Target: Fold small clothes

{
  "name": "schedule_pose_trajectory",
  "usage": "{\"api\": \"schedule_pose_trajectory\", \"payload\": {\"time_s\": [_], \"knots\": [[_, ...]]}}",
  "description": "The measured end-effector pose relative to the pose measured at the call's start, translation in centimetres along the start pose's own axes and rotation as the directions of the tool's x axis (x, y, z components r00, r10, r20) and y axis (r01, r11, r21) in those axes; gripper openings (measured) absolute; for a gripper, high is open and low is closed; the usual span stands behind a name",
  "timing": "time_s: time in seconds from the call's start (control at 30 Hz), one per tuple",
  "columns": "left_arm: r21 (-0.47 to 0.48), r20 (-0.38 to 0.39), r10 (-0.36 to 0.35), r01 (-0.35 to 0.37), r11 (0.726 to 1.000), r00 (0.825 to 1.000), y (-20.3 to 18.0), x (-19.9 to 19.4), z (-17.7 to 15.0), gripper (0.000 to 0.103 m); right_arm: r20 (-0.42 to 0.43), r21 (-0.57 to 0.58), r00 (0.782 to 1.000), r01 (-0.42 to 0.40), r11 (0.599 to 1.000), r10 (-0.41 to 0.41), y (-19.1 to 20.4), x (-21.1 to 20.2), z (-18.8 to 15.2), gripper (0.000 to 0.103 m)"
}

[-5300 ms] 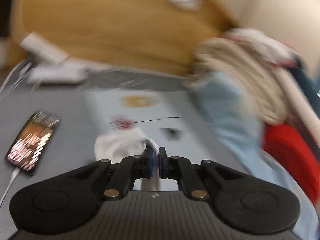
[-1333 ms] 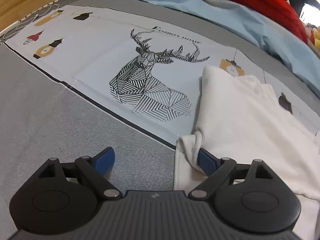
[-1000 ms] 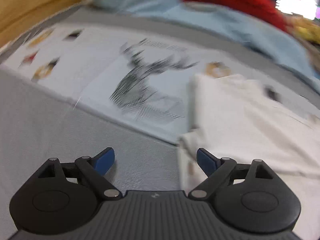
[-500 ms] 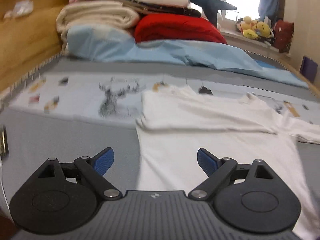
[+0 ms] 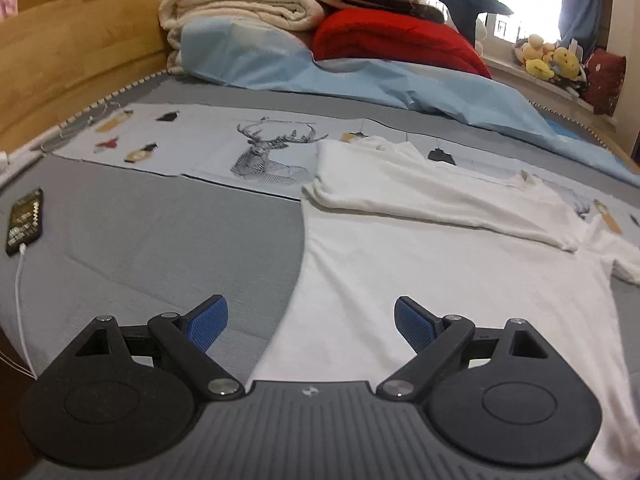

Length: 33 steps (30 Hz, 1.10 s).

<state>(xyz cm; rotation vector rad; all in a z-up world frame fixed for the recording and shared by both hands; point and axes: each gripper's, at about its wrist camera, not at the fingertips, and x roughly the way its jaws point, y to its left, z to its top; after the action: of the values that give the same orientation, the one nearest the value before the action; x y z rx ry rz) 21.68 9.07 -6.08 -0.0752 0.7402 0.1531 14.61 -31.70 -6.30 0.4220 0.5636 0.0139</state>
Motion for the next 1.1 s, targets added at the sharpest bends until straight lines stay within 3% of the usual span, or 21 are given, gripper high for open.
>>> {"api": "schedule_pose_trajectory", "payload": {"time_s": [0.57,1.1], "knots": [[0.05,-0.021,-0.025,0.026,0.998,0.999,-1.8,2.6,1.7,0.093,-0.037,-0.021,0.997,0.07,0.997,-0.071,-0.3,2.5,0.5,0.076],[0.063,-0.024,-0.037,0.038,0.997,0.999,-2.0,2.8,1.6,0.093,-0.069,0.022,0.995,0.078,0.997,-0.076,-1.2,3.1,0.7,0.076]]}}
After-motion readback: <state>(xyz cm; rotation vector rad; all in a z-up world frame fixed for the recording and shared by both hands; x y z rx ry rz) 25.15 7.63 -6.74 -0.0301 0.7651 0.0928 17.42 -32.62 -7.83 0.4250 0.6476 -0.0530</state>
